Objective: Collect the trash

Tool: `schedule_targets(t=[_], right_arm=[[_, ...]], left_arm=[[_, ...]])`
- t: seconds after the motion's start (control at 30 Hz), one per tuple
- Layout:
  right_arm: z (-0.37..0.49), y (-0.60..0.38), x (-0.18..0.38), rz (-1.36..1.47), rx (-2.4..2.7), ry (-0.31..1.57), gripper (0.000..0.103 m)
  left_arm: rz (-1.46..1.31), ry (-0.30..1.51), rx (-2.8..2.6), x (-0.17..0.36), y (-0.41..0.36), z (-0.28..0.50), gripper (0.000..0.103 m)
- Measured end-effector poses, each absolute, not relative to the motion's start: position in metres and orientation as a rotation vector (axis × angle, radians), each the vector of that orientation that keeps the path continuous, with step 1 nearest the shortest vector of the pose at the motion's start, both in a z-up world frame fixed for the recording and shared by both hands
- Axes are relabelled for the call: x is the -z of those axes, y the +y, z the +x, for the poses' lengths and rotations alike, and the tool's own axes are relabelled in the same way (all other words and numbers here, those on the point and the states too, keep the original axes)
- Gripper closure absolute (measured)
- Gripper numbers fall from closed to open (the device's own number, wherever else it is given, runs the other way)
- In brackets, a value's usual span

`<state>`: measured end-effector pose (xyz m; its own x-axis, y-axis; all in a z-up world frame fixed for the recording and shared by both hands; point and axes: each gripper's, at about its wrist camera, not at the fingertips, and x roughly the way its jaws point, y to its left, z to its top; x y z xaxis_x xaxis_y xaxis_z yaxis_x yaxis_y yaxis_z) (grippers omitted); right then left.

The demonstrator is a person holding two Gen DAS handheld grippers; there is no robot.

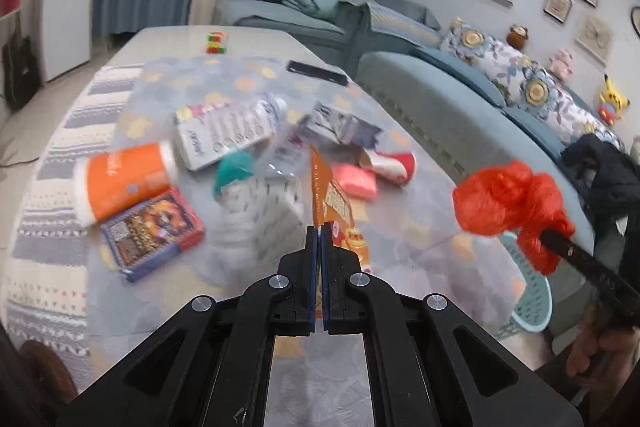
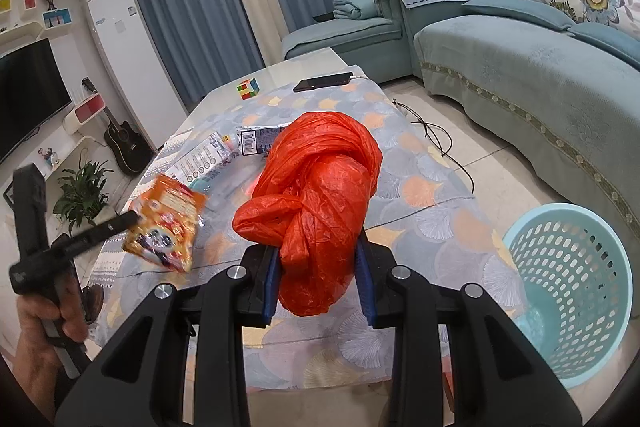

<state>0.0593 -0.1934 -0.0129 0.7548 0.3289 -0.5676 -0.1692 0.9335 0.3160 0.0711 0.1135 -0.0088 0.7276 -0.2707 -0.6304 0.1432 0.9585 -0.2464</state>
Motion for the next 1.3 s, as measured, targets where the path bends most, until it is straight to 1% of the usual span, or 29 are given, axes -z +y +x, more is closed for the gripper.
schedule_targets(t=[0.07, 0.1, 0.13, 0.17, 0.2, 0.23, 0.4, 0.47, 0.57, 0.6, 0.67, 0.77, 0.87, 1.0, 1.13, 1.23, 1.27, 1.3], right_arm=[[0.059, -0.193, 0.011, 0.256, -0.275, 0.657, 0.074], [0.059, -0.193, 0.011, 0.257, -0.276, 0.656, 0.074], [0.059, -0.193, 0.011, 0.256, -0.278, 0.657, 0.074], [0.058, -0.193, 0.011, 0.255, -0.278, 0.657, 0.074], [0.058, -0.194, 0.012, 0.253, -0.278, 0.658, 0.074], [0.058, -0.194, 0.012, 0.254, -0.278, 0.661, 0.074], [0.058, -0.196, 0.012, 0.260, -0.275, 0.661, 0.074], [0.059, -0.195, 0.011, 0.259, -0.275, 0.659, 0.074], [0.058, -0.197, 0.011, 0.260, -0.268, 0.656, 0.074], [0.058, -0.198, 0.010, 0.262, -0.266, 0.655, 0.074], [0.058, -0.201, 0.010, 0.268, -0.256, 0.653, 0.074], [0.058, -0.207, 0.010, 0.282, -0.245, 0.653, 0.074], [0.058, -0.207, 0.010, 0.282, -0.244, 0.655, 0.074], [0.057, -0.204, 0.010, 0.277, -0.248, 0.654, 0.074], [0.057, -0.205, 0.011, 0.278, -0.245, 0.656, 0.073], [0.057, -0.207, 0.011, 0.279, -0.241, 0.659, 0.073], [0.057, -0.207, 0.011, 0.280, -0.241, 0.660, 0.073], [0.057, -0.207, 0.011, 0.280, -0.241, 0.660, 0.073]], left_arm=[[-0.127, 0.733, 0.226, 0.012, 0.104, 0.072, 0.101], [-0.113, 0.737, 0.210, 0.013, 0.102, 0.073, 0.091], [-0.094, 0.741, 0.181, 0.014, 0.101, 0.073, 0.077], [-0.070, 0.742, 0.139, 0.014, 0.102, 0.075, 0.044], [-0.063, 0.730, 0.102, 0.013, 0.104, 0.073, 0.023], [-0.079, 0.711, 0.078, 0.012, 0.111, 0.070, 0.020], [-0.177, 0.788, 0.169, 0.018, 0.119, 0.077, 0.020], [-0.105, 0.816, 0.187, 0.029, 0.100, 0.075, 0.021], [0.007, 0.867, 0.234, 0.047, 0.068, 0.070, 0.028], [0.037, 0.880, 0.260, 0.051, 0.057, 0.067, 0.028], [0.152, 0.868, 0.284, 0.058, 0.031, 0.058, 0.029], [0.270, 0.851, 0.226, 0.069, 0.012, 0.056, 0.029], [0.277, 0.863, 0.228, 0.075, 0.007, 0.059, 0.030], [0.323, 0.806, 0.274, 0.072, -0.007, 0.057, 0.030], [0.363, 0.849, 0.278, 0.090, -0.019, 0.067, 0.030], [0.309, 0.849, 0.288, 0.093, -0.015, 0.074, 0.028], [0.270, 0.869, 0.302, 0.094, -0.011, 0.079, 0.030], [0.231, 0.883, 0.320, 0.094, -0.007, 0.082, 0.044]])
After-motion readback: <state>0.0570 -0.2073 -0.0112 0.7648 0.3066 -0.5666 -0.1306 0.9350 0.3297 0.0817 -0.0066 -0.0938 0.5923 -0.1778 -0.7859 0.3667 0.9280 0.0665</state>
